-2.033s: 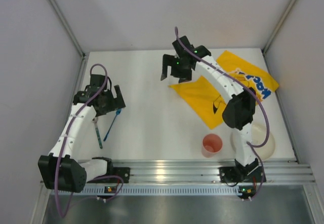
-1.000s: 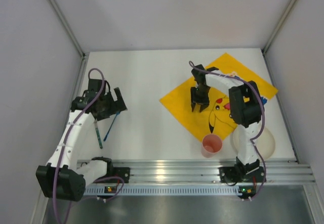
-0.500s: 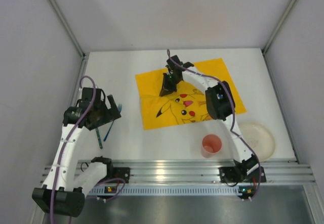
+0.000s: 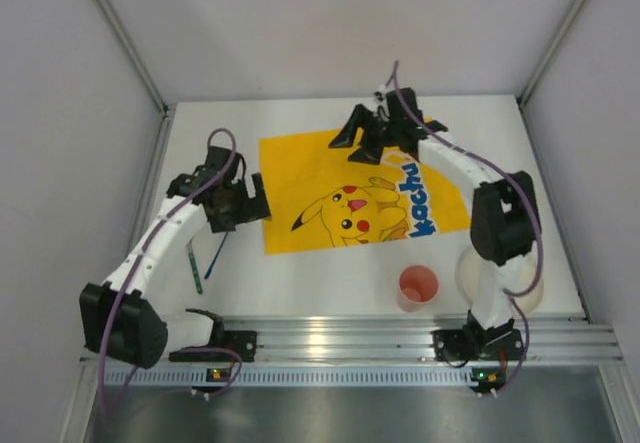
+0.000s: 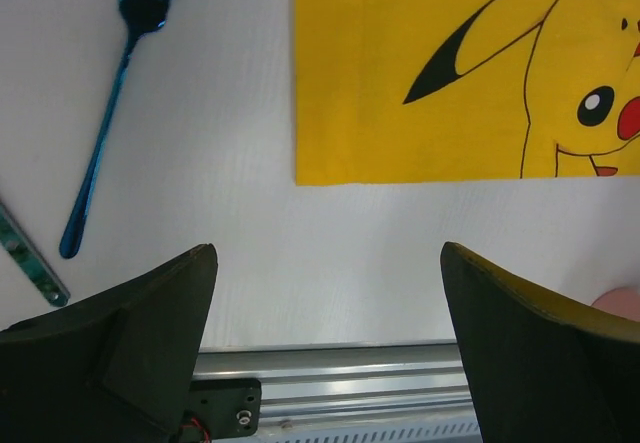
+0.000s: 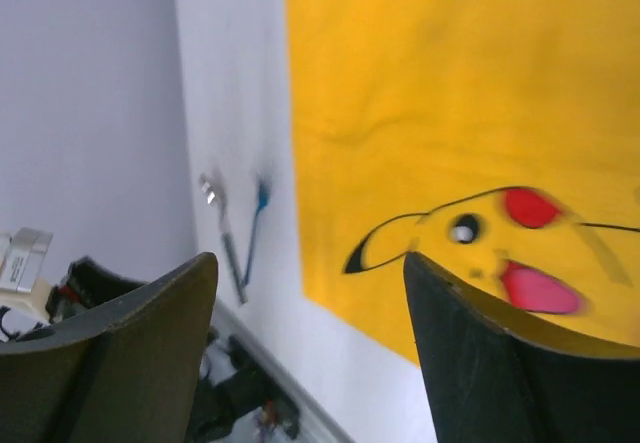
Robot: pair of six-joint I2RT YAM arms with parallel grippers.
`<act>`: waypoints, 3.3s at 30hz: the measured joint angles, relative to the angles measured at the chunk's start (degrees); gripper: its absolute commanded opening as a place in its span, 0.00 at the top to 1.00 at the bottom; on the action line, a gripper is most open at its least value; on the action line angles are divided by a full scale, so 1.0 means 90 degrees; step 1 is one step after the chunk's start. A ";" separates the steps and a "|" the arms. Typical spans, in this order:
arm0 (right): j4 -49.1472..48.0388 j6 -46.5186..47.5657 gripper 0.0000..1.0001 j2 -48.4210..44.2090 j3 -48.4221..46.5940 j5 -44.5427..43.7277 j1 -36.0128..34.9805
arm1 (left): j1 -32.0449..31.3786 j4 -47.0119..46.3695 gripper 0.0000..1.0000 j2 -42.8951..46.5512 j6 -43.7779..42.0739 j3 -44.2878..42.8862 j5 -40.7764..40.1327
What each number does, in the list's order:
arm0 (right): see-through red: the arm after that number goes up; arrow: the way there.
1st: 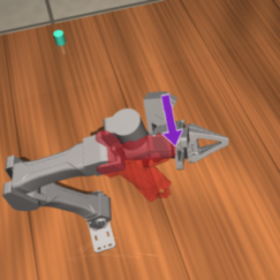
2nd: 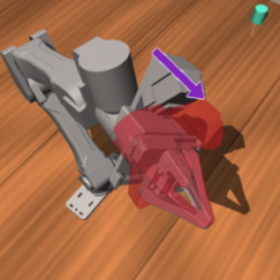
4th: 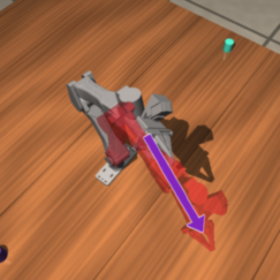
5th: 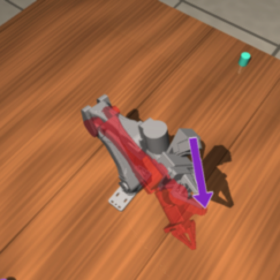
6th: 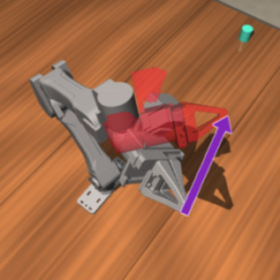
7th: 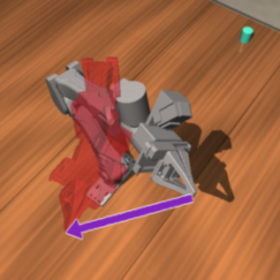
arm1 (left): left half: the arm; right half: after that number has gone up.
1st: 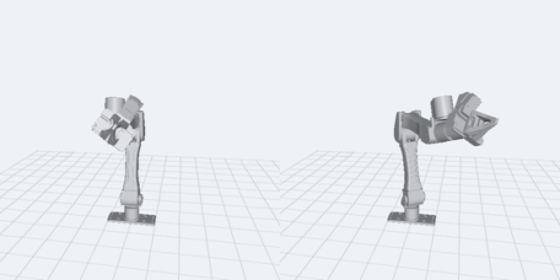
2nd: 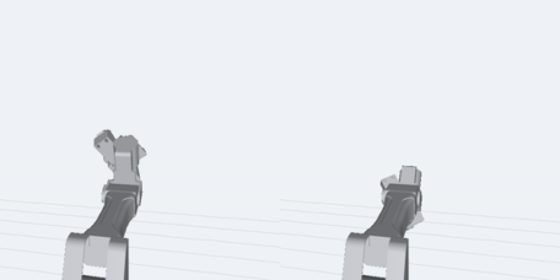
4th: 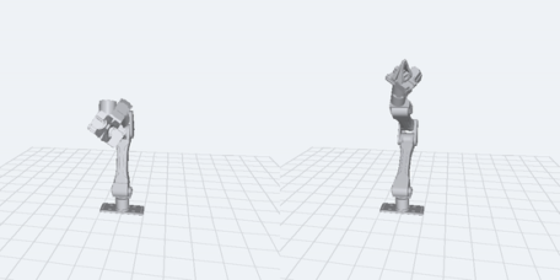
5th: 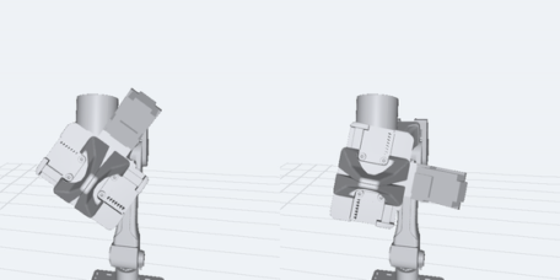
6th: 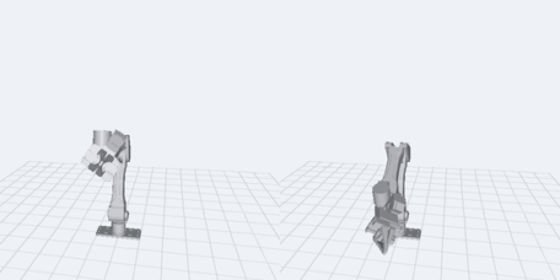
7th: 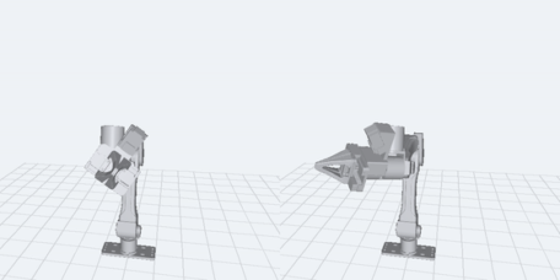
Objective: Set the dinner table for one person
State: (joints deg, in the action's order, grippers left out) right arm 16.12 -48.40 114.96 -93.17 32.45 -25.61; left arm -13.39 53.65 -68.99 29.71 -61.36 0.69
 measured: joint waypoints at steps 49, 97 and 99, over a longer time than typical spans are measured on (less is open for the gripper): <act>0.2708 0.2205 0.42 -0.2897 0.2038 -0.2152 0.1899 | 0.1326 -0.1982 0.23 -0.2739 -0.1515 0.0483 -0.1069; 0.3548 0.2346 0.00 -0.4248 0.3286 -0.3167 0.2441 | -0.2142 -0.2552 1.00 -0.6324 0.0568 -0.6664 0.1086; 0.3645 0.2266 0.00 -0.4566 0.3449 -0.3271 0.2555 | -0.2382 -0.2851 1.00 -0.6960 0.0833 -0.7002 0.1464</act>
State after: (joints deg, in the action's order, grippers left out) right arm 48.93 -28.01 73.87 -62.13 3.01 -2.61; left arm -34.83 27.99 -131.63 37.21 -124.38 13.87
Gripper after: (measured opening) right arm 0.995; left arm 0.022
